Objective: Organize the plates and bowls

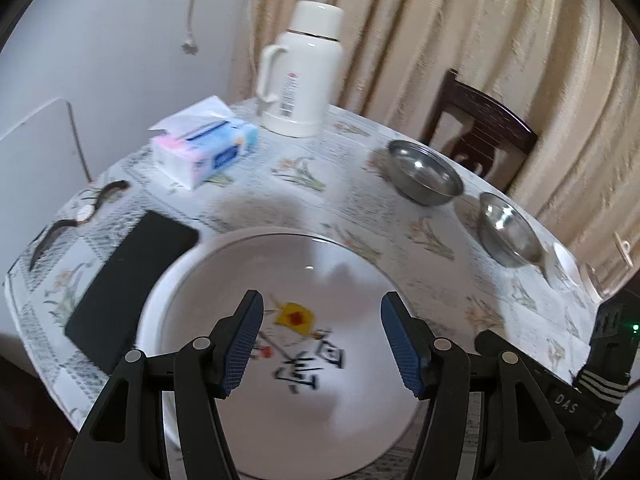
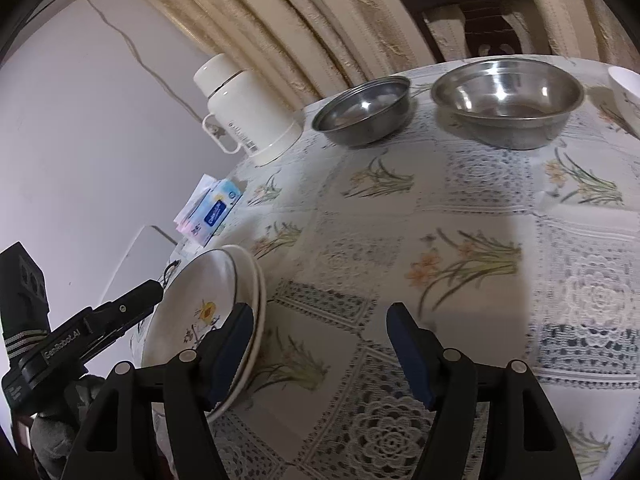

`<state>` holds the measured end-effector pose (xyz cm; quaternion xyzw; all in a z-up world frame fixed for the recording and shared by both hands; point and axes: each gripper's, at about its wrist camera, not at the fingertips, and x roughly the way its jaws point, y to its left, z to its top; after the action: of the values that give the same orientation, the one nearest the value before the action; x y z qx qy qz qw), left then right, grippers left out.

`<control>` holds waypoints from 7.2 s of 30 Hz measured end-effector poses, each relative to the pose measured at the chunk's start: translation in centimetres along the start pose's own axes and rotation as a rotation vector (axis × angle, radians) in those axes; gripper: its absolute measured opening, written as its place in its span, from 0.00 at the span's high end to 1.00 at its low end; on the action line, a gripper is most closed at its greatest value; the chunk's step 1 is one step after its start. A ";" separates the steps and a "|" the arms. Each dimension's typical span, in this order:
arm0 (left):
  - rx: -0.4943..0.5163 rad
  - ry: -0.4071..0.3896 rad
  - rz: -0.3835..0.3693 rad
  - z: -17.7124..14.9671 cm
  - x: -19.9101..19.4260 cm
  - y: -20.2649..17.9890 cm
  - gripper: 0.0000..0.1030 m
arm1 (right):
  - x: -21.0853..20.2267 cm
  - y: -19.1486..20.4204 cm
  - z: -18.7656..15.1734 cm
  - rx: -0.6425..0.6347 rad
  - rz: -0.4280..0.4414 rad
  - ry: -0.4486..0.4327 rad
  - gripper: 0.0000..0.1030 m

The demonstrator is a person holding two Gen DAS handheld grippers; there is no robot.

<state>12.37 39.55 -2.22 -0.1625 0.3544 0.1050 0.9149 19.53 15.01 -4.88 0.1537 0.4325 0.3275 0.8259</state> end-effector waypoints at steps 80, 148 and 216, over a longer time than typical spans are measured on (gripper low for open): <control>-0.026 0.258 -0.122 18.5 24.0 -6.6 0.30 | 7.5 -2.7 16.0 -0.027 -0.123 -0.056 0.26; 0.335 0.328 -0.295 6.8 18.3 -26.4 0.70 | -5.6 -15.8 11.7 0.085 -0.298 -0.110 0.73; 0.287 0.364 -0.348 -4.5 8.9 -25.1 0.58 | -14.0 -14.2 0.7 0.124 -0.232 -0.081 0.72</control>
<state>23.73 15.33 -5.84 -0.1057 0.4910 -0.1357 0.8540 20.16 -4.87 -3.48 0.1665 0.4332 0.1962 0.8638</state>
